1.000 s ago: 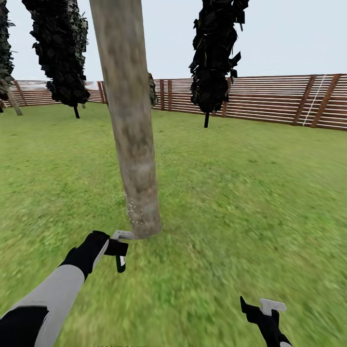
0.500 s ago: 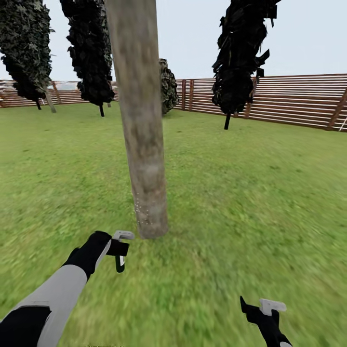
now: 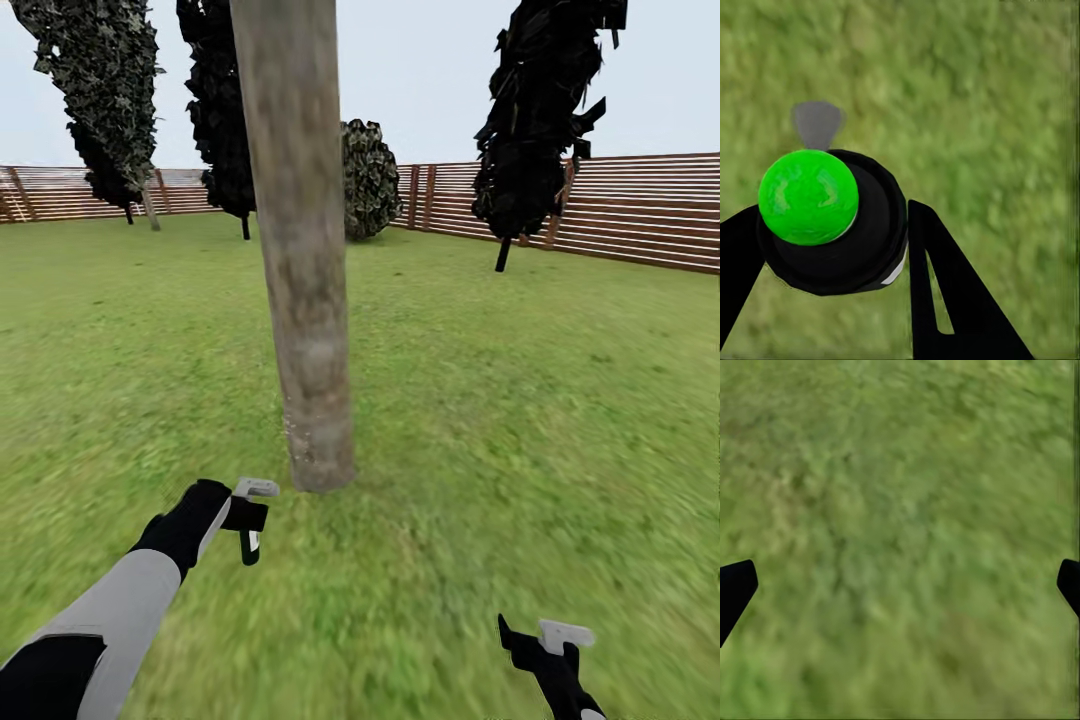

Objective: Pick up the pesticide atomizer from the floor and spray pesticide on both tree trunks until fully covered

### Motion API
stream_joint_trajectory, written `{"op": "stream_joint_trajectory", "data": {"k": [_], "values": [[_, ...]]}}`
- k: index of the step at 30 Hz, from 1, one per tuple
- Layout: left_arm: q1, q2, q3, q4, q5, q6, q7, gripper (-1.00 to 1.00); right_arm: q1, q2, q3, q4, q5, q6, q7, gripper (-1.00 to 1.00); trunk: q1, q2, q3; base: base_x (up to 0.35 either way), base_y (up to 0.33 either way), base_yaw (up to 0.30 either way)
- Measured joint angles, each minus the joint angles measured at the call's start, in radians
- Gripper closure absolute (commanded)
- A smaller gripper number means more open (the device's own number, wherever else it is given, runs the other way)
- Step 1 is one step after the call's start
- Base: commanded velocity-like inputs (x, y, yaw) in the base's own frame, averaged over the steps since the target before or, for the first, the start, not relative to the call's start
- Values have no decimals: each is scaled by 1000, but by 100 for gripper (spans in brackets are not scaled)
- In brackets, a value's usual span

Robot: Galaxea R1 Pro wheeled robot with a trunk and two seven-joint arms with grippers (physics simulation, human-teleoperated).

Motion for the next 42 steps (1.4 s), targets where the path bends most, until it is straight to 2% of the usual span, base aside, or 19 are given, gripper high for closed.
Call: {"op": "stream_joint_trajectory", "data": {"k": [9, 14, 16, 17, 18, 19, 20, 23, 24, 25, 27, 28, 29, 30, 31, 34, 38, 40, 42], "values": [[0, 0, 8, 0, -1, 0, 0, 100, 0, 0, 0, 0, 0, 0, 0, -100, 0, 0, 4, 0, -275, -246], [-2, -1, 18, -21, 0, 1, 1, 100, 0, 0, 0, 0, 0, 0, 0, -100, 0, 0, 5, 0, -49, -20], [-10, -16, 16, -43, 4, 8, 1, 100, 0, 0, 0, 0, 0, 0, 0, -100, 0, 0, 5, 0, -7, -3], [-15, -32, 15, -56, 5, 13, 2, 100, 0, 0, 0, 0, 0, 0, 0, -100, 0, 0, 5, 0, 0, 0], [-49, -58, 14, -72, 5, 62, 2, 100, 0, 0, 0, 0, 0, 0, 0, -100, 0, 0, 5, 0, 0, 0], [-80, -43, 33, -76, -9, 112, 0, 100, 0, 0, 0, 0, 0, 0, 0, -100, 0, 0, 5, 0, 0, 0], [-84, -17, 59, -76, -22, 119, -4, 100, 0, 0, 0, 0, 0, 0, 0, -100, 0, 0, 5, 0, 0, 0], [-88, 76, 109, -75, -7, 130, -11, 100, 0, 0, 1, 0, 0, 0, 0, -100, 0, 0, 5, 0, 0, 0], [-89, 98, 114, -75, -20, 130, -11, 100, 0, 0, 1, 0, 0, 0, 0, -100, 0, 0, 5, 0, 0, 0], [-88, 101, 115, -76, -2, 134, -12, 100, 0, 0, 1, 0, 0, 0, 0, -100, 0, 0, 5, 0, 0, 0], [-88, 95, 114, -76, 0, 136, -12, 100, 0, 0, 1, 0, 0, 0, 0, -100, 0, 0, 5, 0, 0, 0], [-88, 78, 113, -76, 7, 139, -13, 100, 0, 0, 1, 0, 0, 0, 0, -100, 0, 0, 5, 0, 0, 0], [-90, 42, 111, -78, 2, 145, -13, 100, 0, 0, 1, 0, 0, 0, 0, -100, 0, 0, 5, 0, 0, 0], [-103, 7, 111, -78, 16, 171, -13, 100, 0, 0, 1, 0, 0, 0, 0, -100, 0, 0, 5, 0, 0, 0], [-131, -31, 111, -79, 1, 210, -13, 100, 0, 0, 1, 0, 0, 0, 0, -100, 0, 0, 5, 0, 0, 0], [-155, -45, 110, -78, -6, 222, -12, 100, 0, 0, 1, 0, 0, 0, 0, -100, 0, 0, 5, 0, 0, 0], [-195, -24, 112, -78, -7, 262, -13, 100, 0, 0, 0, 0, 0, 0, 0, -100, 0, 0, 5, 0, 0, 0], [-222, 26, 117, -78, -17, 281, -27, 100, 0, 0, 0, 0, 0, 0, 0, -100, 0, 0, 5, 0, 0, 0], [-240, 55, 117, -76, -8, 285, -61, 100, 0, 0, 0, 0, 0, 0, 0, -100, 0, 0, 5, 0, 0, 0]]}}
